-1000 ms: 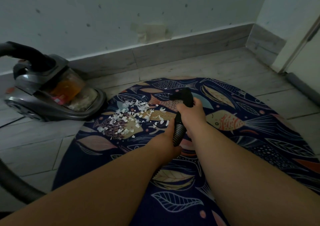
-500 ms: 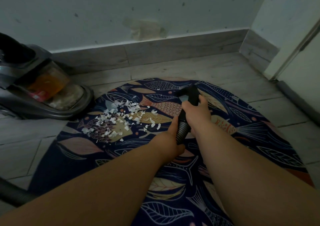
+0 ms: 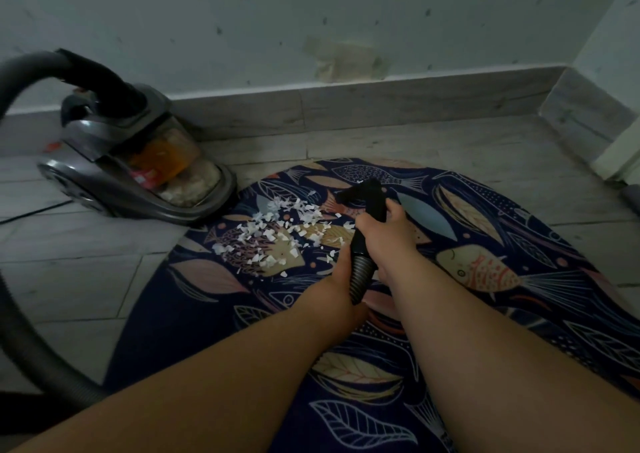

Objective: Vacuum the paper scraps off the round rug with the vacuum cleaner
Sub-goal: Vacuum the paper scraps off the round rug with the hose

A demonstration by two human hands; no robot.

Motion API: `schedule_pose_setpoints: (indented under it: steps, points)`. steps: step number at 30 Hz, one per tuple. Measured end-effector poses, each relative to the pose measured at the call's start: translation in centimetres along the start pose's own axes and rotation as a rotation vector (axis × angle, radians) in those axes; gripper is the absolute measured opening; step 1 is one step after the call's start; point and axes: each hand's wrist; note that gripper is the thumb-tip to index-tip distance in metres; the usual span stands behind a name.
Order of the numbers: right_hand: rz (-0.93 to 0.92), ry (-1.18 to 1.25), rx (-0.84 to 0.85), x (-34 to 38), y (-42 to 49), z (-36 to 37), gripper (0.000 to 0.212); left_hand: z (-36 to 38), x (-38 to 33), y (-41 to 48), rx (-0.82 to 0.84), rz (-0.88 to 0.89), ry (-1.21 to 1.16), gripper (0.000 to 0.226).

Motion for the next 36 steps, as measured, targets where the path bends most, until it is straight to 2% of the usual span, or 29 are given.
schedule_pose_setpoints:
  steps: [7,15,26,36]
  points:
    - [0.018,0.015,-0.025,0.3,0.0,0.1,0.072,-0.3,0.1,0.6,-0.004,-0.015,0.02,0.098]
    - [0.003,0.029,-0.154,0.3,1.4,-1.4,0.07,-0.4,-1.1,2.7,0.035,0.031,0.011,0.096]
    - [-0.004,0.003,-0.045,2.0,4.2,0.2,0.078,-1.9,-1.1,4.8,-0.014,0.014,-0.033,0.096]
    - [0.04,-0.009,-0.148,1.5,0.6,-1.0,0.076,-1.1,-0.8,2.5,0.048,0.052,-0.036,0.097]
Point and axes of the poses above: each hand's wrist, its own y-axis towards the middle knuckle, its own z-axis out of the palm, x = y × z, and after that the axes turned 3 degrees about -z, right-handed
